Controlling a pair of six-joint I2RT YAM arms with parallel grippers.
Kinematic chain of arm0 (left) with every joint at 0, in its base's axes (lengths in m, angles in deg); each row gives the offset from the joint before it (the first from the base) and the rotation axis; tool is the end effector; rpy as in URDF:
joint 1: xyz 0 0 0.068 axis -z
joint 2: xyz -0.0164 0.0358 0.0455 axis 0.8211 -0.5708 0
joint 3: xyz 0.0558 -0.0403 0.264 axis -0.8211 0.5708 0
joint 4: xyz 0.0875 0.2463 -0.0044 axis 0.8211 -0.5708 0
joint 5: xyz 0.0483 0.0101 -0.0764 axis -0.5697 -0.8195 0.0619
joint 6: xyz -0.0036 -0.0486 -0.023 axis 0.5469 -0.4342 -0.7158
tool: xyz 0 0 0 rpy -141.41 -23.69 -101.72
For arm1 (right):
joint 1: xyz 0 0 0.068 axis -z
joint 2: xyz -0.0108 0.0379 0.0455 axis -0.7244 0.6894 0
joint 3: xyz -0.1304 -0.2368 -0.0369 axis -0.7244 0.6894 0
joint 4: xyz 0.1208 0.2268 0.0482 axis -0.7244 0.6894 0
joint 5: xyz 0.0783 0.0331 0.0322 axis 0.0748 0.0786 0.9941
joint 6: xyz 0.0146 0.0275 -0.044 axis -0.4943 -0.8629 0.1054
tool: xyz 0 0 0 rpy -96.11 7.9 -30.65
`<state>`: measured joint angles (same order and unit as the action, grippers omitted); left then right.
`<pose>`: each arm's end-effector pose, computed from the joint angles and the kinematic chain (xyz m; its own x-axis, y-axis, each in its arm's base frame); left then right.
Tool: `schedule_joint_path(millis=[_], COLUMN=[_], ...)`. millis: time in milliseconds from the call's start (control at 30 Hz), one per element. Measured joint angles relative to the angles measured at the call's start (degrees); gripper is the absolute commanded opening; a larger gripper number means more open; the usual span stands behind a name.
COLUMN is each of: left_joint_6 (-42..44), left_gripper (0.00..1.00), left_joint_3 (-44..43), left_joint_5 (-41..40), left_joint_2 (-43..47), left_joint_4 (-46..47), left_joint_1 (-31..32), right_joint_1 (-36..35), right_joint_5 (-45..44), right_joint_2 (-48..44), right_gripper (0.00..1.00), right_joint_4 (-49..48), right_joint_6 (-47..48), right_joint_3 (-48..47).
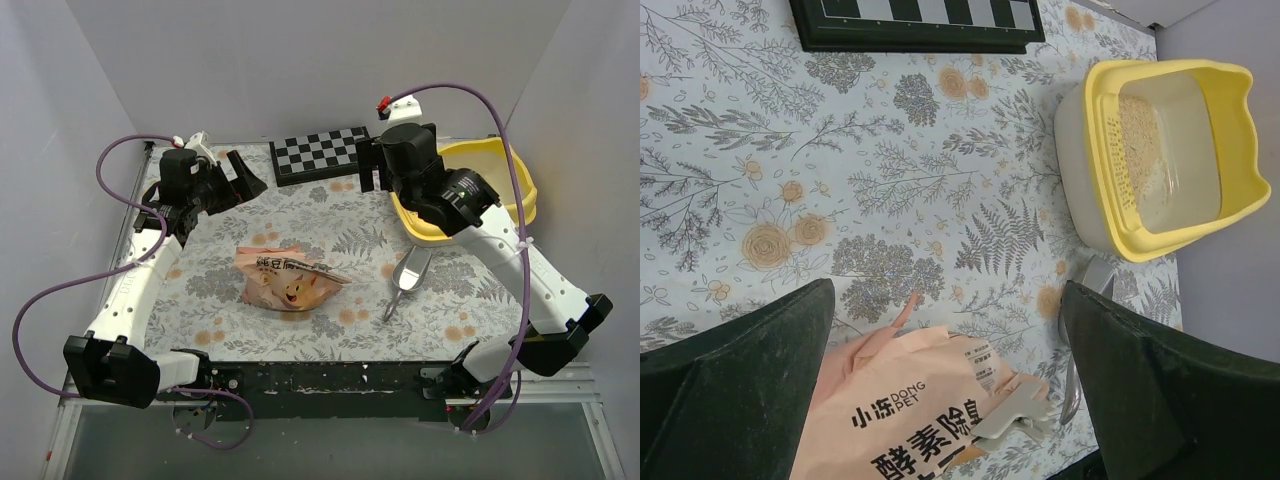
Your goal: Fill the litter box with clean litter
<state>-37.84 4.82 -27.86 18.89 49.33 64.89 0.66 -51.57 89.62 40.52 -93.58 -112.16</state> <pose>0.2671 -0.0558 0.3656 -0.5580 -0.8066 -0.1948 -0.3075 0.4191 -0.8543 0.2142 0.1887 0.4722 -0.3122 -0.1233 -0.9420 -0.1223 0.9885 -0.0888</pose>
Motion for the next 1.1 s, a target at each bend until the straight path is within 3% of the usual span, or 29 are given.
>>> schedule_joint_path(millis=[500,1100], left_joint_6=[0.57,0.5], left_gripper=[0.98,0.98], left_joint_3=[0.48,7.08], left_joint_5=[-0.74,-0.02], left_joint_2=[0.98,2.91], left_joint_4=[-0.66,-6.08], left_joint_1=[0.0,0.02], right_joint_1=[0.0,-4.61], right_joint_5=[6.91,36.7], right_joint_2=[-1.27,-2.84], right_gripper=[0.96,0.87], right_joint_4=[-0.83,-1.77], right_joint_6=[6.03,19.96], right_joint_3=[1.86,18.32])
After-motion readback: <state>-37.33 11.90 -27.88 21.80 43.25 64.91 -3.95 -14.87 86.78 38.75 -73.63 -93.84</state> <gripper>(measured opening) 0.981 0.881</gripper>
